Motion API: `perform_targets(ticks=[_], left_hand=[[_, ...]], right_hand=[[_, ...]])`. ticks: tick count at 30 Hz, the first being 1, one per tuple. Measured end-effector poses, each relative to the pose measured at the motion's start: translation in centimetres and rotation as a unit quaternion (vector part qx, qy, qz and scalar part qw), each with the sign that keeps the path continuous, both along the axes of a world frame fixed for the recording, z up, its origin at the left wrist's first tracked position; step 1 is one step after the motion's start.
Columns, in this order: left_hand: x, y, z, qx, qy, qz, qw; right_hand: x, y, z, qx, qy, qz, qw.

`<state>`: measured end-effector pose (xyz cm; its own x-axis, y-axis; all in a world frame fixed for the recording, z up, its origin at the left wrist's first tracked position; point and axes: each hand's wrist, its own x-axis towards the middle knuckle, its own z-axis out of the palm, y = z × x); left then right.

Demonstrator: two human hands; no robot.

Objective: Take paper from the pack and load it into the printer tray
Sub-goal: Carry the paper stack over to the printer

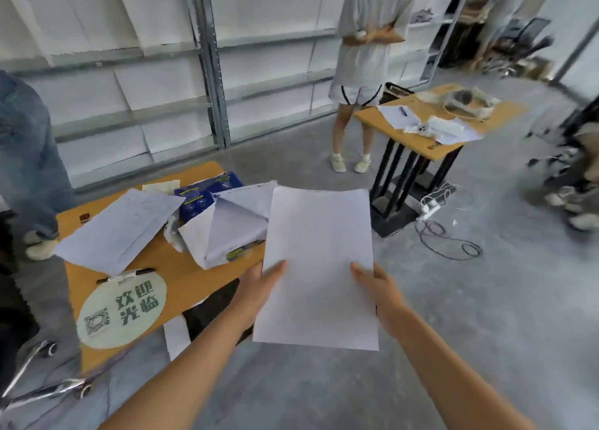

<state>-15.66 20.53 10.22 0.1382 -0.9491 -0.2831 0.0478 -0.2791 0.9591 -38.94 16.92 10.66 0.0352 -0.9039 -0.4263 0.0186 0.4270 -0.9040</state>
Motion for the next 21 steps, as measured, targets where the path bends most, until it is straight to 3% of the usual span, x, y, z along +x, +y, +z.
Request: perform_targets(ticks=[6, 12, 17, 21], left_hand=[[-11.5, -0.2, 6.9, -0.099, -0.053, -0.097, 0.989], [-27.2, 6.1, 10.7, -0.126, -0.012, -0.26, 0.957], [-40.8, 16.8, 11.0, -0.186, -0.04, -0.36, 0.913], [-48.9, 26.0, 11.5, -0.2, -0.032, -0.49, 0.848]], right_hand=[[-10.8, 7.5, 8.3, -0.101, -0.006, -0.156, 0.983], [-24.0, 20.9, 12.1, -0.153, 0.018, -0.314, 0.937], [-33.0, 36.4, 12.1, -0.153, 0.055, -0.47, 0.868], [-35.7, 49.5, 11.8, -0.139, 0.063, -0.598, 0.787]])
